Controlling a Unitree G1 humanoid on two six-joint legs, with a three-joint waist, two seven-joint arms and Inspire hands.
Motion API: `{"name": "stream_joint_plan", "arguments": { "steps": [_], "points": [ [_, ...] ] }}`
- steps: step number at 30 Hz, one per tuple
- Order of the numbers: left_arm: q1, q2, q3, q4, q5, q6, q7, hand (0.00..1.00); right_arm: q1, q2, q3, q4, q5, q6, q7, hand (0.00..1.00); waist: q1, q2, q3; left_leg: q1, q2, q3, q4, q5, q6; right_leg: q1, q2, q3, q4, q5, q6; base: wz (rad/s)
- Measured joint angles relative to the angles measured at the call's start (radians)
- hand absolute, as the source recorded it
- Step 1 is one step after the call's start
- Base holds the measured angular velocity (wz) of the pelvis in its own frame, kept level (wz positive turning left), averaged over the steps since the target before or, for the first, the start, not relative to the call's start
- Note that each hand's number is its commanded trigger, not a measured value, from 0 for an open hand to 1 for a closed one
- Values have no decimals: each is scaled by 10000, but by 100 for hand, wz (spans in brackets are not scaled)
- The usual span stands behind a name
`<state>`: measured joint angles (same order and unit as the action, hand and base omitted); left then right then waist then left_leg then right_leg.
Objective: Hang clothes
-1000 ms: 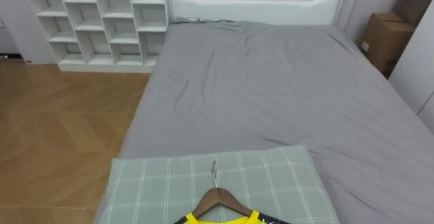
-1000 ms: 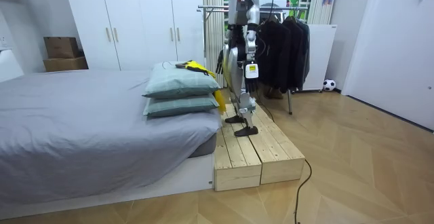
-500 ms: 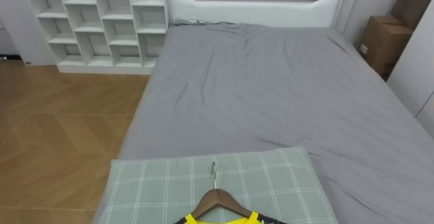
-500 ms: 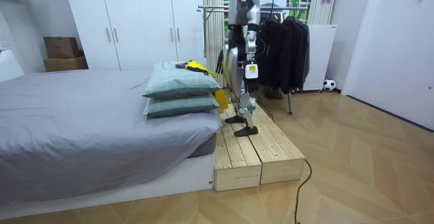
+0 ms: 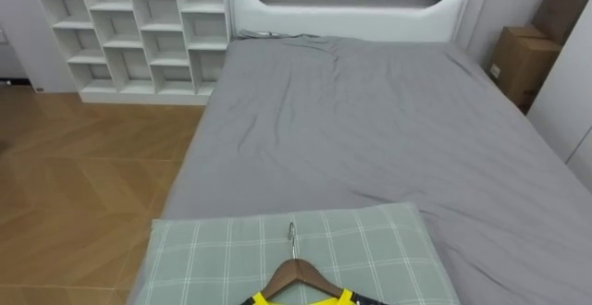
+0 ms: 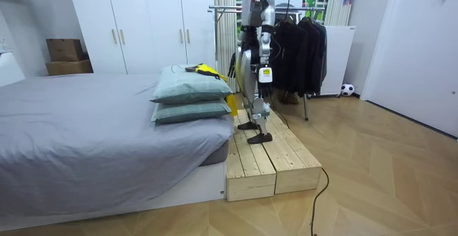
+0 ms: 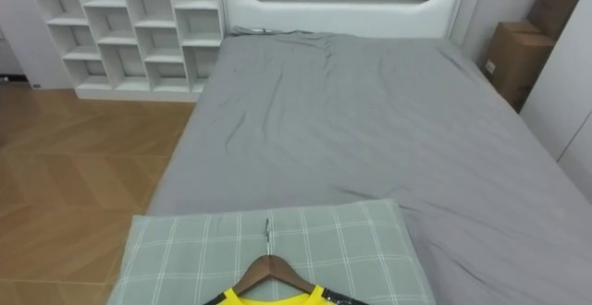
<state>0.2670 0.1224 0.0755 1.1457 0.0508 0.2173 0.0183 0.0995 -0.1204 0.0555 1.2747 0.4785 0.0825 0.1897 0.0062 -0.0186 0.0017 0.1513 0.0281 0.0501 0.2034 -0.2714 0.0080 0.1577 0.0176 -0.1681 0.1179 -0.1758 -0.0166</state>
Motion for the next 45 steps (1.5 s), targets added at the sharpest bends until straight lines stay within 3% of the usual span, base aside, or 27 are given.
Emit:
{"name": "stream_joint_plan", "arguments": {
  "steps": [26, 35, 42, 45],
  "points": [
    [84, -120, 4, 1, -140, -87, 252, 0, -4, -9, 15, 31, -52, -54, 52, 0, 14, 22, 18, 77, -1, -4, -4, -2, 0, 49, -6, -23, 1, -1, -1, 0],
    [101, -122, 647, -468, 307, -304, 1248, 0, -21, -45, 1, 95, -129, -76, 34, 0, 21, 100, 17, 67, -4, -39, -3, -3, 1, 74, -10, -60, 9, -2, -3, 0],
    [85, -86, 1152, -581, 351, -755, 2472, 0, -20, -84, -13, 133, -158, -91, -47, 0, 20, 155, 20, 178, -4, -72, -92, -3, 1, 173, -7, -87, 12, -3, -3, 0],
    [41, -60, 1609, -681, 943, -962, 3016, 0, -69, -102, -109, 220, -500, -214, -43, 0, 20, 204, 12, 179, -5, -79, -111, -3, 2, 184, -6, -102, 11, -3, -3, 0]
  ]
}}
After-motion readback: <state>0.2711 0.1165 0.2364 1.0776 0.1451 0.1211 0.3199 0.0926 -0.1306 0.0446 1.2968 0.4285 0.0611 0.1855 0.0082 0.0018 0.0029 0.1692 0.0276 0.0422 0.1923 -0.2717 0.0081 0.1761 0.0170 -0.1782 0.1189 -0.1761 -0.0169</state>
